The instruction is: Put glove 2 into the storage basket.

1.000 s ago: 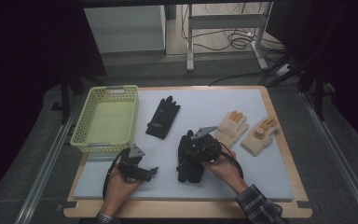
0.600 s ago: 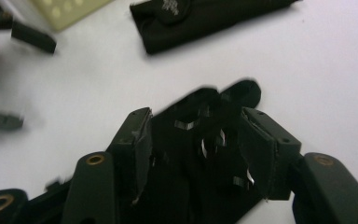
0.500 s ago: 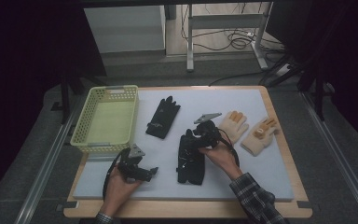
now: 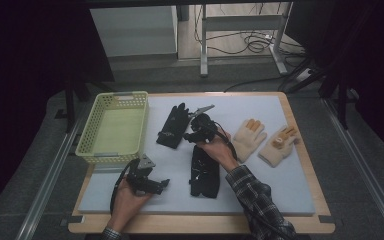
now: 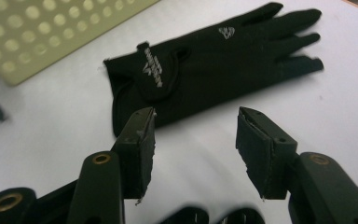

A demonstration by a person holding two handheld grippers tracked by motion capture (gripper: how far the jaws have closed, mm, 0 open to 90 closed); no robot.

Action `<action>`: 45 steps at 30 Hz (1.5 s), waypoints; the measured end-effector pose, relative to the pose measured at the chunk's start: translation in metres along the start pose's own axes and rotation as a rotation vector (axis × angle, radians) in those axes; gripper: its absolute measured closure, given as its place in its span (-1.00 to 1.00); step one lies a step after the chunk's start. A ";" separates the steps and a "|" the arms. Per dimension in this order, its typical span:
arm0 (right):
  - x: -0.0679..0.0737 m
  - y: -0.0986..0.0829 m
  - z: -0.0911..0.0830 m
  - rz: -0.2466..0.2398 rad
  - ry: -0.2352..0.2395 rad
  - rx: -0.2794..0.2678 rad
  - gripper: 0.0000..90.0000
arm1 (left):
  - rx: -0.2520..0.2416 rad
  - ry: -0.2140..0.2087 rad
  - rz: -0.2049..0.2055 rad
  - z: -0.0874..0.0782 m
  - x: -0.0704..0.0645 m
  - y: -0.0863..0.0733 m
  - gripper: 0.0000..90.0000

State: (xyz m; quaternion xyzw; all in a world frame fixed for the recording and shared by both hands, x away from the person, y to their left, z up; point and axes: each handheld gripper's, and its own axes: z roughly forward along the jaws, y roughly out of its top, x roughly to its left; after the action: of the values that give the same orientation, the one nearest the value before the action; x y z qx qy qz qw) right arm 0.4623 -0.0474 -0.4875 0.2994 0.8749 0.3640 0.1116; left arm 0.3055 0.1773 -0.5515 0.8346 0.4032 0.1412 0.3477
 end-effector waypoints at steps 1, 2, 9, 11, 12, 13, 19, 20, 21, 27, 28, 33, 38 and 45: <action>-0.001 0.004 0.006 0.002 0.006 -0.004 0.04 | -0.001 0.000 -0.001 0.000 0.000 0.000 -0.95; -0.002 0.007 0.010 0.007 0.011 -0.006 0.03 | -0.001 0.000 -0.001 0.000 0.000 0.000 -0.95; 0.003 0.026 0.041 -0.028 -0.008 0.003 -0.15 | -0.001 -0.001 -0.001 0.000 0.000 0.000 -0.95; 0.003 0.028 0.049 -0.030 -0.016 0.010 -0.21 | -0.001 -0.001 -0.001 0.000 0.000 0.000 -0.95; 0.003 0.028 0.052 -0.034 -0.021 0.011 -0.24 | -0.001 -0.001 -0.002 0.000 0.000 0.000 -0.95; 0.003 0.028 0.052 -0.034 -0.021 0.011 -0.24 | -0.001 -0.001 -0.002 0.000 0.000 0.000 -0.95; -0.005 0.030 0.077 -0.024 -0.026 0.037 -0.45 | -0.001 -0.002 -0.001 0.000 0.000 0.000 -0.95; -0.006 0.030 0.080 -0.026 -0.023 0.046 -0.47 | -0.001 -0.002 -0.001 0.000 0.000 0.000 -0.95; -0.006 0.030 0.083 -0.027 -0.024 0.056 -0.47 | -0.001 -0.001 -0.001 0.000 0.000 0.000 -0.95; -0.003 0.027 0.084 -0.025 -0.016 0.050 -0.07 | -0.001 -0.001 -0.001 0.000 0.000 0.000 -0.95; -0.001 0.027 0.082 -0.018 0.014 0.058 0.06 | -0.001 -0.001 -0.001 0.000 0.000 0.000 -0.95; 0.004 0.029 0.080 -0.030 -0.031 0.073 0.66 | -0.001 -0.001 -0.001 0.000 0.000 0.000 -0.95; 0.004 0.027 0.078 -0.034 -0.028 0.053 0.80 | -0.001 -0.001 -0.001 0.000 0.000 0.000 -0.95; 0.009 0.029 0.067 -0.066 -0.034 0.045 0.85 | -0.001 -0.001 -0.002 0.000 0.000 0.000 -0.95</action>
State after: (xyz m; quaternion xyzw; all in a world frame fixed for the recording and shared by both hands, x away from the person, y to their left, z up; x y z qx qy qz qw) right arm 0.4956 0.0117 -0.5146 0.2790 0.8903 0.3351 0.1315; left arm 0.3056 0.1772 -0.5516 0.8342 0.4037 0.1405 0.3484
